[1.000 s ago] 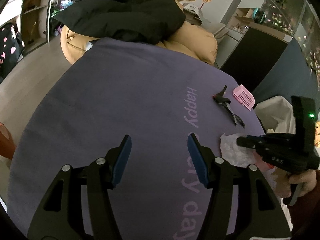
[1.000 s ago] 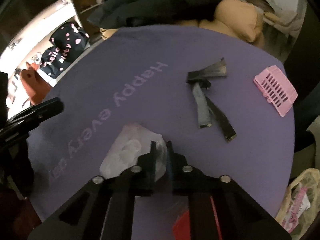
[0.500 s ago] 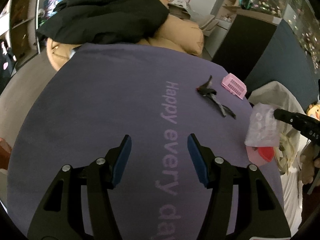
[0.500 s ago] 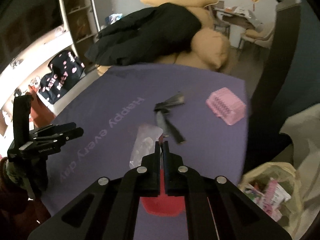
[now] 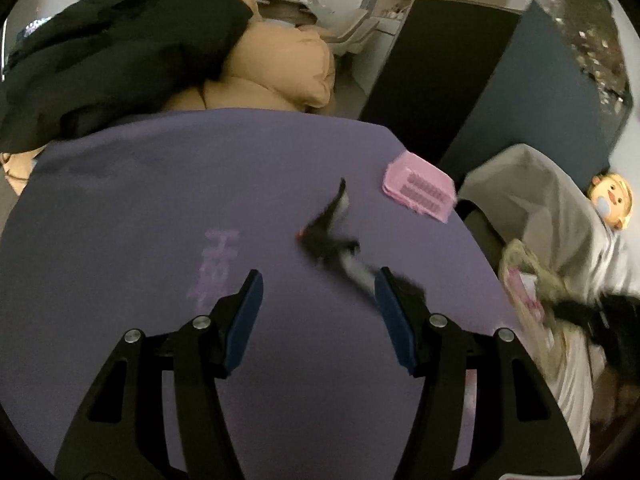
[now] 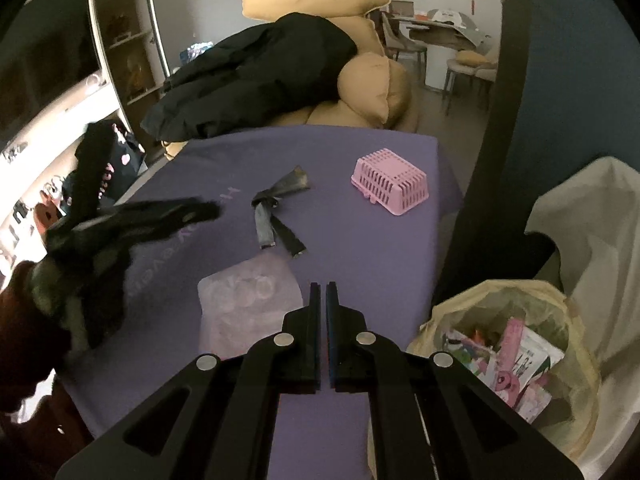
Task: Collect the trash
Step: 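Grasp the black strap with the left tool while the right tool grasps the clear plastic bag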
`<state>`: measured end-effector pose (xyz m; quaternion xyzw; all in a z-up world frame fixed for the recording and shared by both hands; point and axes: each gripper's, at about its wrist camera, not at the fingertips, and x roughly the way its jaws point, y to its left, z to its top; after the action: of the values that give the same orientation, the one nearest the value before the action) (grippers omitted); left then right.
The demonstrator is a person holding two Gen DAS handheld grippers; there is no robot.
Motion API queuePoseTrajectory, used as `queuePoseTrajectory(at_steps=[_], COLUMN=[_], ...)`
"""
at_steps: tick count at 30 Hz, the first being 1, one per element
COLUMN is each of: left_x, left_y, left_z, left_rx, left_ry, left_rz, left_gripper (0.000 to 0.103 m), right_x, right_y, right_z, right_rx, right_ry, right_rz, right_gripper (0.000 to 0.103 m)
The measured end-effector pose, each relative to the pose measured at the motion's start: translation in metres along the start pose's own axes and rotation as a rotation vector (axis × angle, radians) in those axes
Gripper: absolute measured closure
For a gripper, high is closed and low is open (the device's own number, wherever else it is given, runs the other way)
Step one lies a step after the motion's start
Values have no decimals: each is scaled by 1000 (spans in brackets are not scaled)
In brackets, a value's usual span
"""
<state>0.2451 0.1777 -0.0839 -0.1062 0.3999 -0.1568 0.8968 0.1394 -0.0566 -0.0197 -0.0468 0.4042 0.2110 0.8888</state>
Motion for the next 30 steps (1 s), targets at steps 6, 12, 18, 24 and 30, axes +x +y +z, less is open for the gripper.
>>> queuePoseTrajectory(at_steps=[6, 12, 18, 24, 30], left_x=[43, 54, 20, -32, -64], left_y=[-16, -23, -11, 15, 33], left_z=[28, 22, 1, -30, -41], left_rx=[2, 19, 18, -43, -75], left_ry=[79, 105, 94, 69, 26], left_rz=[57, 82, 60, 37, 67], left_gripper=[48, 67, 75, 75, 75], right_x=[-5, 5, 18, 40, 73], right_y=[-10, -11, 8, 19, 14], right_z=[-6, -14, -11, 2, 10], right_rx=[53, 64, 2, -70, -84], right_ry=[-40, -21, 13, 9, 92], right_rz=[15, 72, 136, 143, 225], right_gripper=[97, 72, 47, 47, 62])
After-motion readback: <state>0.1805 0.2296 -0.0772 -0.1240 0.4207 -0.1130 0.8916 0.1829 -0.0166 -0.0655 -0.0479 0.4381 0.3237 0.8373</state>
